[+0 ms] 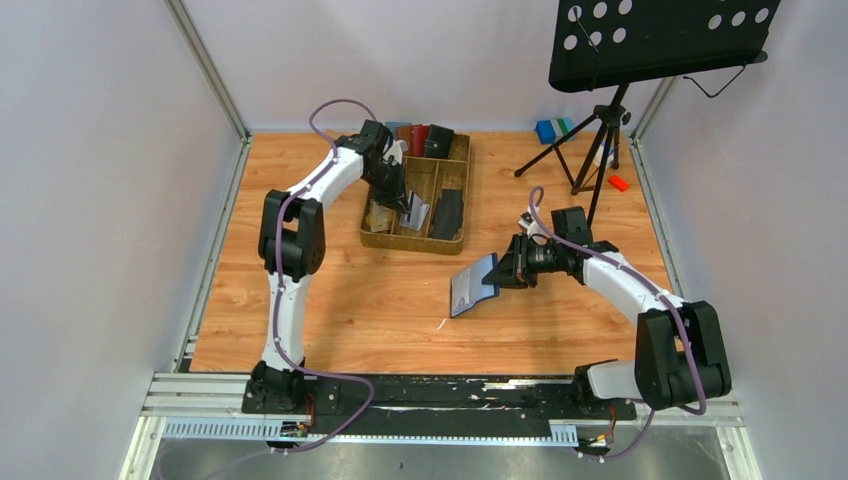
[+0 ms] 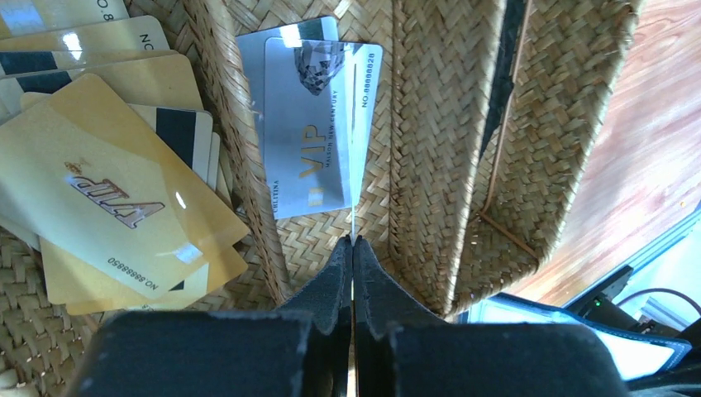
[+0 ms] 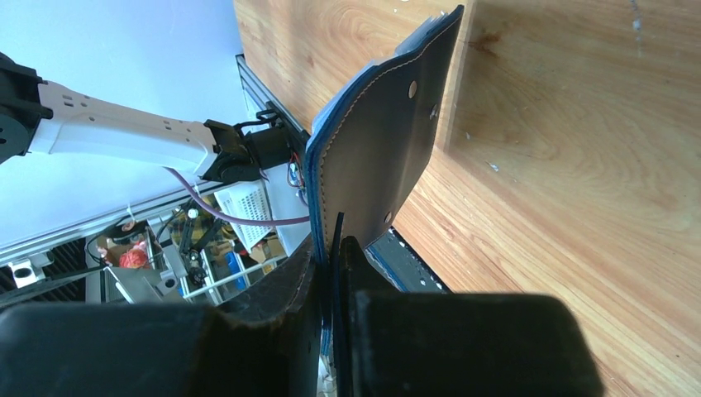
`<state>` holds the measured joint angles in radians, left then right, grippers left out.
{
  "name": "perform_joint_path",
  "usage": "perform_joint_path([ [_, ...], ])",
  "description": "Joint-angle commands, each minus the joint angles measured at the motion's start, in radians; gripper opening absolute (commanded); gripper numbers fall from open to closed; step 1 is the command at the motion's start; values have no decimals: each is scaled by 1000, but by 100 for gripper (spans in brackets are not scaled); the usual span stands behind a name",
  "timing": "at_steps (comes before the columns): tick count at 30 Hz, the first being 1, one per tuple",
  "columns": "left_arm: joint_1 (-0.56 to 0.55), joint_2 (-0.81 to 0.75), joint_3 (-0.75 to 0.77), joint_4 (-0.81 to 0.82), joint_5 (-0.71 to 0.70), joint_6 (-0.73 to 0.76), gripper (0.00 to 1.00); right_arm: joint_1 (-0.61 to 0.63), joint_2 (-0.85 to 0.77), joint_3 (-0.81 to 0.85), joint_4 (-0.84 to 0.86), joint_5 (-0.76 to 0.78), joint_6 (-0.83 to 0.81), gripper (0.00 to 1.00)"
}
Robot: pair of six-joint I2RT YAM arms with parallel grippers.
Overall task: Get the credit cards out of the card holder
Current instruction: Place the credit card in the storage box.
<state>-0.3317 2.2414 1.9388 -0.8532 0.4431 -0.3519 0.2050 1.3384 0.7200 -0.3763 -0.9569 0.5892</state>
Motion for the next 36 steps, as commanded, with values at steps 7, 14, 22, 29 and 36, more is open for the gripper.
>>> perform_joint_path([
  [7,0,43,48,-15,1,52,0,-11,20,42,31,-5,4,0],
  [14,-7,4,43,-53,-179,104,19,-10,31,48,41,-3,12,0],
  [22,-10,-52,52,-56,-186,110,30,-10,42,53,61,-9,28,0],
  [29,-10,-133,82,-88,-173,106,35,-10,34,53,100,-15,57,0],
  [36,-13,-303,-104,-17,-52,71,50,-10,18,49,145,-28,97,0],
])
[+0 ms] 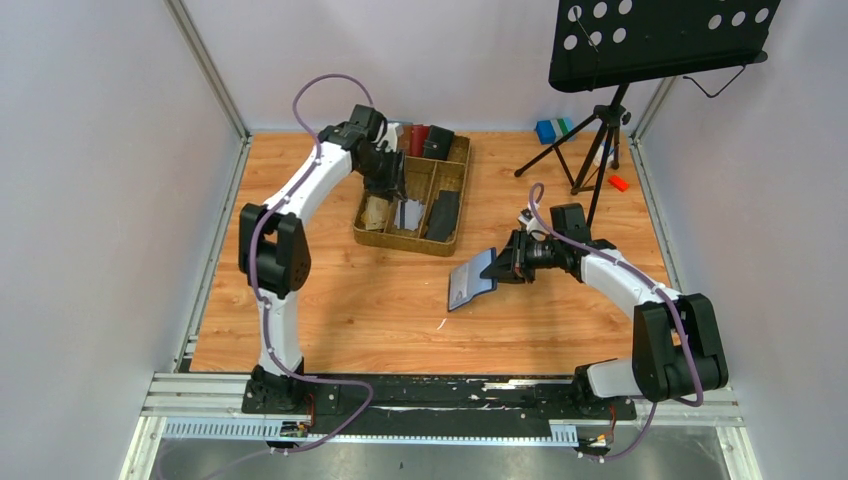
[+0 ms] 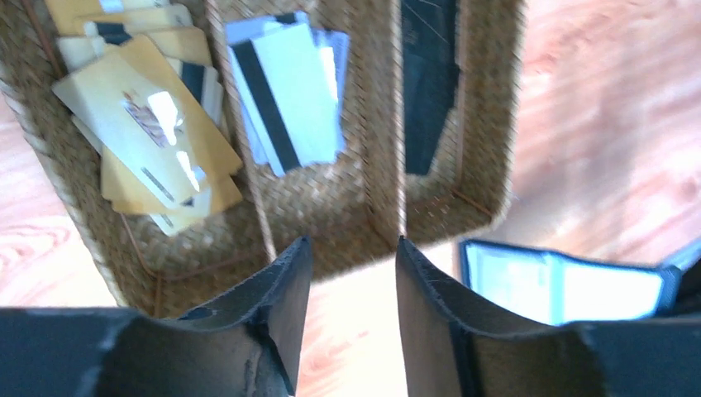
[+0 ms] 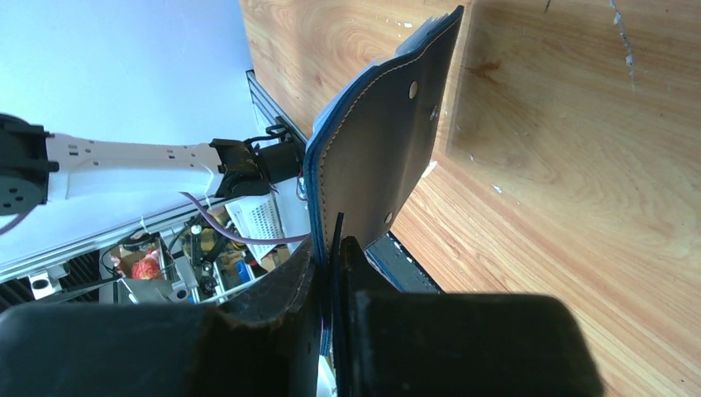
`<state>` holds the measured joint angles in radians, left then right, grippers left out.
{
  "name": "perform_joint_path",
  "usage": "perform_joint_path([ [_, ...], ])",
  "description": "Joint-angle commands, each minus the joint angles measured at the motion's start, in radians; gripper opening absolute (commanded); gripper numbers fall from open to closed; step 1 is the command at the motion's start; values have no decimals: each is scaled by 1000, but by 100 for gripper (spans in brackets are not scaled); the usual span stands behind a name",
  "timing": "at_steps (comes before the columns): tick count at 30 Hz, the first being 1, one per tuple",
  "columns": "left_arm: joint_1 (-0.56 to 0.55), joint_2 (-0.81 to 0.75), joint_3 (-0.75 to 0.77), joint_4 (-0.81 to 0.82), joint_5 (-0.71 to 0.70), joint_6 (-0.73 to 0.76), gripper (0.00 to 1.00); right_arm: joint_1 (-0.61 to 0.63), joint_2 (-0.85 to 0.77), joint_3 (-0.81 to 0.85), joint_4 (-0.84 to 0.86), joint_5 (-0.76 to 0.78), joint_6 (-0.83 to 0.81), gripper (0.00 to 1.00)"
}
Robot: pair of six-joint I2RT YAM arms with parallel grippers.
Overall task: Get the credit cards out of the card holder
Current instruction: Place the credit card in the storage box, then remove the credit card from the card holder.
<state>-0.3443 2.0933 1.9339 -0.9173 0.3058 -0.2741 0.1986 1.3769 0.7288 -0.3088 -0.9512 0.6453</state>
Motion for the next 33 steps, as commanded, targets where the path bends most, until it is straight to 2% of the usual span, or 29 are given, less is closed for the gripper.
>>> perform_joint_path([
  [1,-1,-195,-147,70,99,-19,52,-4,-23,40,88,-40,51,0],
  [6,0,-397,-386,200,206,-106,60,-1,-54,48,140,-76,109,0],
  [8,3,-464,-503,302,311,-180,64,-1,-64,57,158,-97,129,0],
  [9,4,-497,-561,380,375,-233,77,1,-68,60,170,-108,141,0],
  [10,4,-529,-646,478,426,-311,84,6,-72,64,186,-116,156,0],
  [13,4,-618,-815,686,503,-476,93,22,-85,72,225,-125,194,0],
  [20,4,-736,-956,745,504,-567,95,56,-144,63,389,-123,354,0],
  [25,4,-783,-1079,980,542,-752,94,78,-189,45,536,-123,509,0],
  [28,4,-805,-1114,1041,547,-808,94,87,-224,18,644,-116,617,0],
  [33,2,-823,-1160,1147,567,-913,94,100,-253,5,733,-104,705,0],
])
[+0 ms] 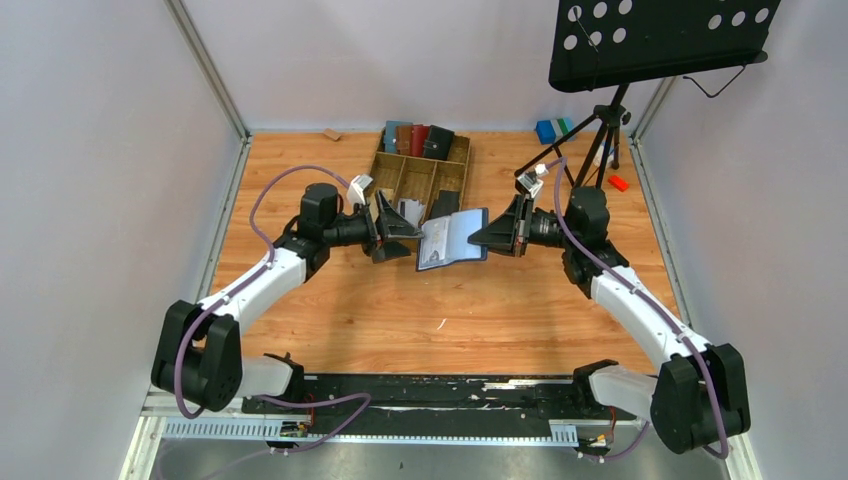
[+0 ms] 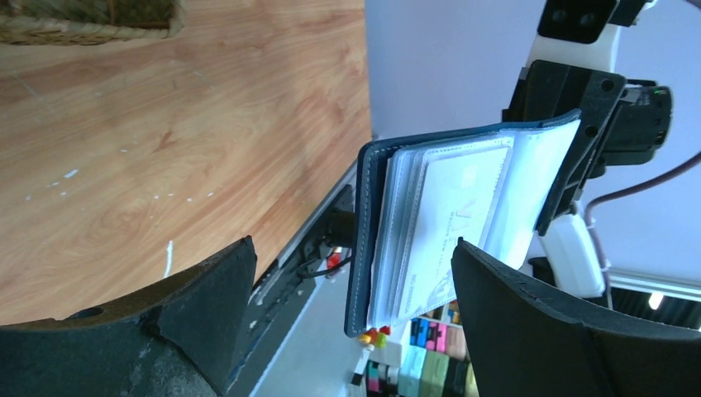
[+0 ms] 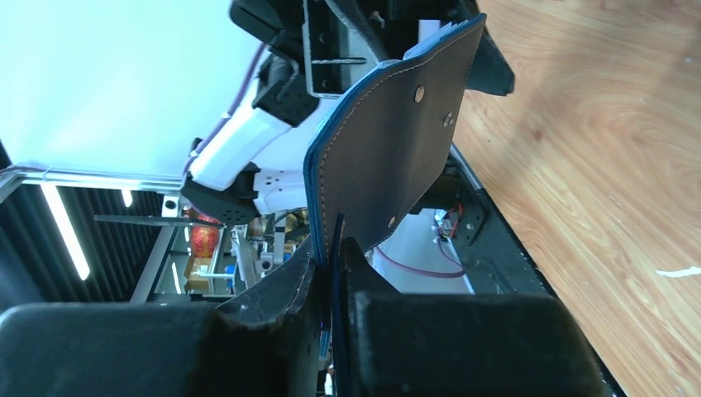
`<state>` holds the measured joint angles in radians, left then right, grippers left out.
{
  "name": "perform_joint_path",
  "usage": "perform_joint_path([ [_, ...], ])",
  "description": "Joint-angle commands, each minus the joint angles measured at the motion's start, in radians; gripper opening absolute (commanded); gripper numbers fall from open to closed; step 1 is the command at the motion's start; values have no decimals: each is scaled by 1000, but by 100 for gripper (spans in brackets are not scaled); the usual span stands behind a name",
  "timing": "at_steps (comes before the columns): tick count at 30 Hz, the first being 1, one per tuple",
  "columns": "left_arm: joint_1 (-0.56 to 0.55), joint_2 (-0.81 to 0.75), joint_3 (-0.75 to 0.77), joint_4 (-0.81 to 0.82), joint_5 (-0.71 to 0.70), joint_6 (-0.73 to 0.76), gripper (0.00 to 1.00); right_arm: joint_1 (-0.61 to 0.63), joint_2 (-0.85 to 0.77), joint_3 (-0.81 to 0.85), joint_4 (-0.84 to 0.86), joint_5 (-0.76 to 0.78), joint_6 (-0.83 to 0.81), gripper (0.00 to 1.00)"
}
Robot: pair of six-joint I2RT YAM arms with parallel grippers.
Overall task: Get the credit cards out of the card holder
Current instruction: Remove the credit card from the card holder.
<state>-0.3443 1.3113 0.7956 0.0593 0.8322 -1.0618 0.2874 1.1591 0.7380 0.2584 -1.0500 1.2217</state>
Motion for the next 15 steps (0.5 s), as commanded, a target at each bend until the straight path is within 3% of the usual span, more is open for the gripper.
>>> perform_joint_path([
  [1,1,-42,-39,207,44,-155,93,11,-37,-9,187,-5,144,0],
  [5,-10,-51,-118,457,39,-336,90,22,-38,-34,270,-4,213,0],
  [8,-41,-37,-134,548,39,-393,86,31,-39,-42,263,-3,212,0],
  [15,-62,-52,-170,599,10,-410,49,33,-64,-40,53,5,54,0],
])
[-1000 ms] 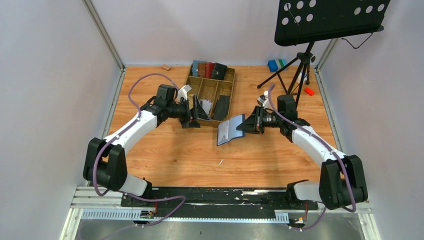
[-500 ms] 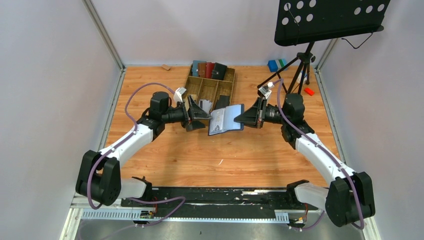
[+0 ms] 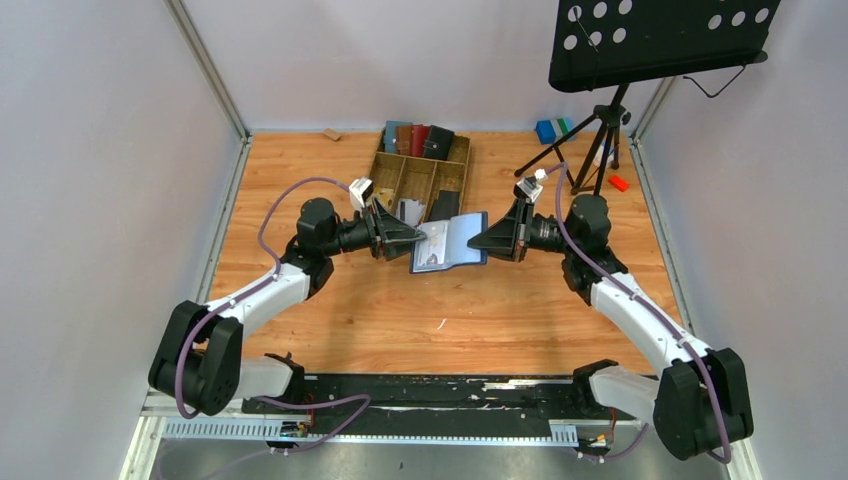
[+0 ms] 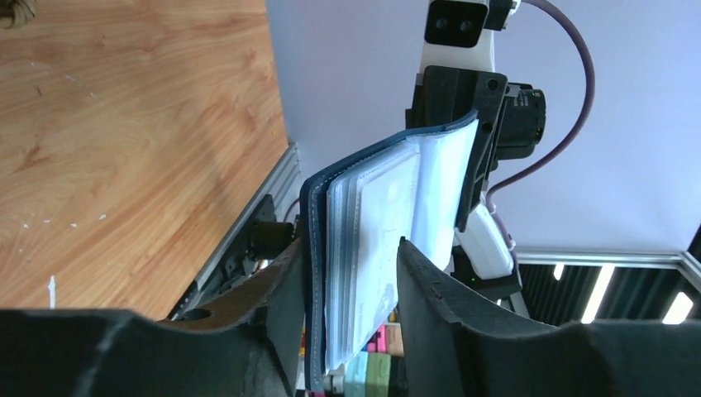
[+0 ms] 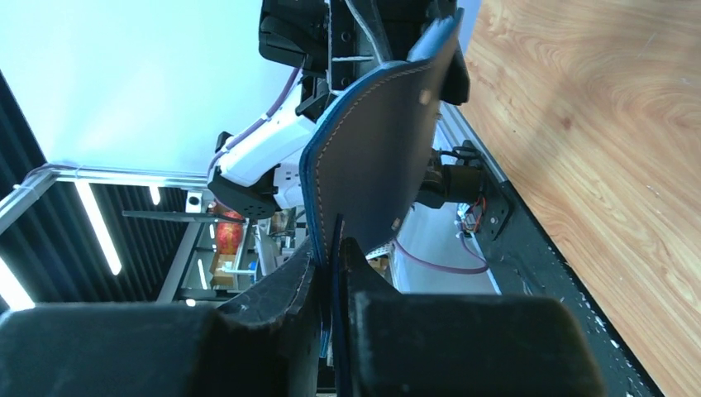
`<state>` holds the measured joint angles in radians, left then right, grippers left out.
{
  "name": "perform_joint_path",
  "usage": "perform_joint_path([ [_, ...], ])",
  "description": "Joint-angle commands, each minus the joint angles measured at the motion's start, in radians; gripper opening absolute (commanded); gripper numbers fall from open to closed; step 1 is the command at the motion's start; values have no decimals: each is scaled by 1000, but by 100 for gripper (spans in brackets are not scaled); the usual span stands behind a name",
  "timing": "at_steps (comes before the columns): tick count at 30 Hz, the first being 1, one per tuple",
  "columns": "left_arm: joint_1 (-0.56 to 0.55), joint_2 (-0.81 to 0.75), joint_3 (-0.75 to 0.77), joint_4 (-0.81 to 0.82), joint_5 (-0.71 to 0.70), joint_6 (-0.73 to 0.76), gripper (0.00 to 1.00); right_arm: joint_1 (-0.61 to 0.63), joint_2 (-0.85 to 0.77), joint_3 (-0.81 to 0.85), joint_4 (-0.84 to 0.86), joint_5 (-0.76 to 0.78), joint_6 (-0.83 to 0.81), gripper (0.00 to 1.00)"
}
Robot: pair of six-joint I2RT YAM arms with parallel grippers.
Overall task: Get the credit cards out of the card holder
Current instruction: Remove the credit card from the card holder.
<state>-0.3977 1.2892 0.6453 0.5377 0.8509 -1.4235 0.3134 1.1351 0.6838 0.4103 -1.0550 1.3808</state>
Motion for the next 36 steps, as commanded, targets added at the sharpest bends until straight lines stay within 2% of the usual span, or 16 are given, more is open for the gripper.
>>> perform_joint_path([
  [1,-9,-31,-24,121,-12,-48,45,7,-48,18,-153,14,-147,0],
  [4,-9,-23,-30,132,-10,-49,36,7,-66,13,-216,15,-197,0],
  [8,-11,-14,-31,155,-7,-53,35,7,-85,-1,-220,19,-209,0],
  [10,-13,-6,-24,169,-3,-57,24,7,-88,6,-245,22,-228,0],
  [14,-15,3,-13,182,-5,-62,8,7,-92,35,-350,26,-310,6],
  [17,-18,9,-13,174,-6,-55,0,6,-113,52,-418,34,-359,10],
  [18,-19,11,-13,165,-5,-49,0,6,-119,61,-459,40,-384,12],
  [19,-21,9,-12,150,-5,-38,0,6,-122,73,-514,53,-420,17],
  [21,-21,2,-13,105,-13,-7,0,3,-115,114,-661,93,-517,38],
  [22,-21,-5,-12,77,-21,13,0,-2,-105,153,-797,135,-583,43],
  [24,-22,-28,-10,-17,-47,74,0,-6,-92,221,-967,243,-716,51],
  [27,-23,-51,7,-158,-84,170,0,-7,-79,306,-1108,334,-809,52],
  [30,-29,-55,66,-341,-118,296,0,-6,-98,354,-1155,388,-848,50],
  [33,-41,-40,116,-456,-143,384,0,-7,-119,358,-1143,398,-849,48],
  [36,-54,-16,130,-438,-139,381,0,-4,-116,326,-1051,315,-805,40],
])
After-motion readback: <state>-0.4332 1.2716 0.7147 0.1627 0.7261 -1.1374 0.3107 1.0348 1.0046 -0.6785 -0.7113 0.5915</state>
